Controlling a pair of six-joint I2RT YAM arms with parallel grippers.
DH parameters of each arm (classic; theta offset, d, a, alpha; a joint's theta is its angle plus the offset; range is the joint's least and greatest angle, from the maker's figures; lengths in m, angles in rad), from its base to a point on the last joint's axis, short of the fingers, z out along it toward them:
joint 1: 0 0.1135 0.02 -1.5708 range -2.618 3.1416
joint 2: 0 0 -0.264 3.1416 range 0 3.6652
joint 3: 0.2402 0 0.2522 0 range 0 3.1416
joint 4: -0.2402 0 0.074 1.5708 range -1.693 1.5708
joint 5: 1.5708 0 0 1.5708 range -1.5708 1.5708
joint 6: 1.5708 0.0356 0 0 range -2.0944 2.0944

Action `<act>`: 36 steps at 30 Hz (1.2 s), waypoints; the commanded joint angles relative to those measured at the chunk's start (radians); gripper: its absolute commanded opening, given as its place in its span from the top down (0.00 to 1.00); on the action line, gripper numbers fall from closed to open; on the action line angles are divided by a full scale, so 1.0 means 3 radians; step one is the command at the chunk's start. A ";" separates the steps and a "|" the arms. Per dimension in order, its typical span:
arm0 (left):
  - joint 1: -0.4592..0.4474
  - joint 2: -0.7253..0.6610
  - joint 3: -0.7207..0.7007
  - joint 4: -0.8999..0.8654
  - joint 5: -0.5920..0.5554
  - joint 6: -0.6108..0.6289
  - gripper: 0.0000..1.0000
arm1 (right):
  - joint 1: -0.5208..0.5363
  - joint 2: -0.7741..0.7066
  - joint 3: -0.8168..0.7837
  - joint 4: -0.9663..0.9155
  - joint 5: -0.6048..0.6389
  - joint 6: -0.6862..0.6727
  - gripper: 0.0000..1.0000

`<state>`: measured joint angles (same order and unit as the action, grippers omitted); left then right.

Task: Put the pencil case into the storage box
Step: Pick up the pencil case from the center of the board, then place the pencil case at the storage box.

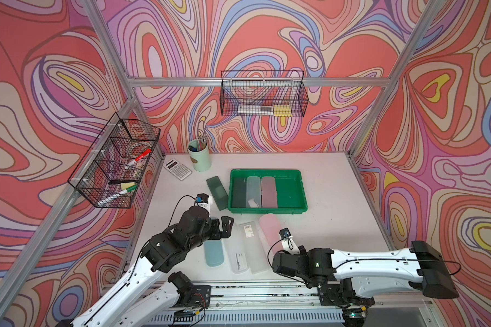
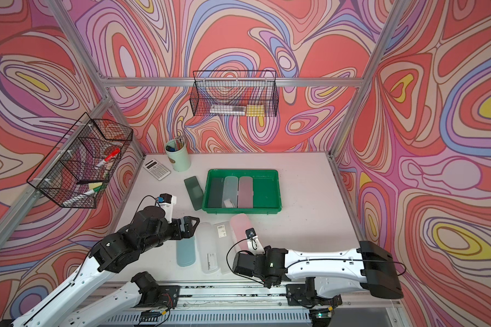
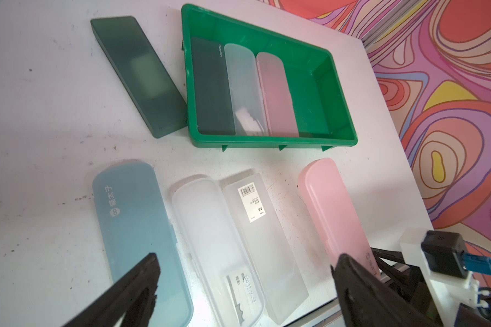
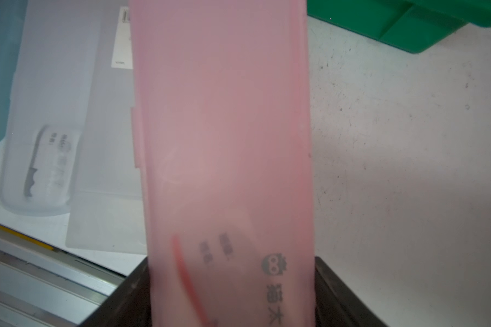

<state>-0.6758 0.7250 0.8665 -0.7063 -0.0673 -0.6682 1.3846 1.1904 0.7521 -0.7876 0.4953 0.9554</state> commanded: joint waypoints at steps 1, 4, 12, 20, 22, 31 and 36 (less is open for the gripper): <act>-0.0013 0.0060 0.0242 -0.0018 -0.0158 0.0250 0.01 | 0.0017 -0.0122 0.0228 -0.0017 0.0246 -0.0020 0.45; -0.0008 0.0249 0.0415 0.0141 -0.0282 0.0440 0.01 | -0.0004 -0.0033 0.0502 -0.0193 0.0417 0.0044 0.45; 0.0184 0.1295 0.1182 0.0203 -0.0003 0.0703 0.01 | -0.0855 0.0276 0.1116 -0.0239 0.0049 -0.0475 0.43; 0.0570 0.1878 0.1151 0.1130 0.1251 0.0305 0.01 | -0.2011 0.0574 0.1237 0.0176 -0.0630 -0.1128 0.44; 0.0567 0.2121 0.1228 0.1208 0.1473 0.0238 0.01 | -0.2273 0.0773 0.1300 0.0243 -0.0846 -0.1265 0.44; 0.0592 0.2687 0.1268 0.1311 0.1569 0.0292 0.01 | -0.2842 0.1572 0.1775 0.0339 -0.1288 -0.1649 0.45; 0.0604 0.2783 0.1325 0.1258 0.1515 0.0397 0.01 | -0.3001 0.1870 0.1966 0.0341 -0.1262 -0.1723 0.46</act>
<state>-0.5022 1.5482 1.2301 -0.3511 0.3801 -0.5755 0.5030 1.7256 1.3045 -0.7055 0.1238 0.4778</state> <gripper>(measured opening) 0.993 0.768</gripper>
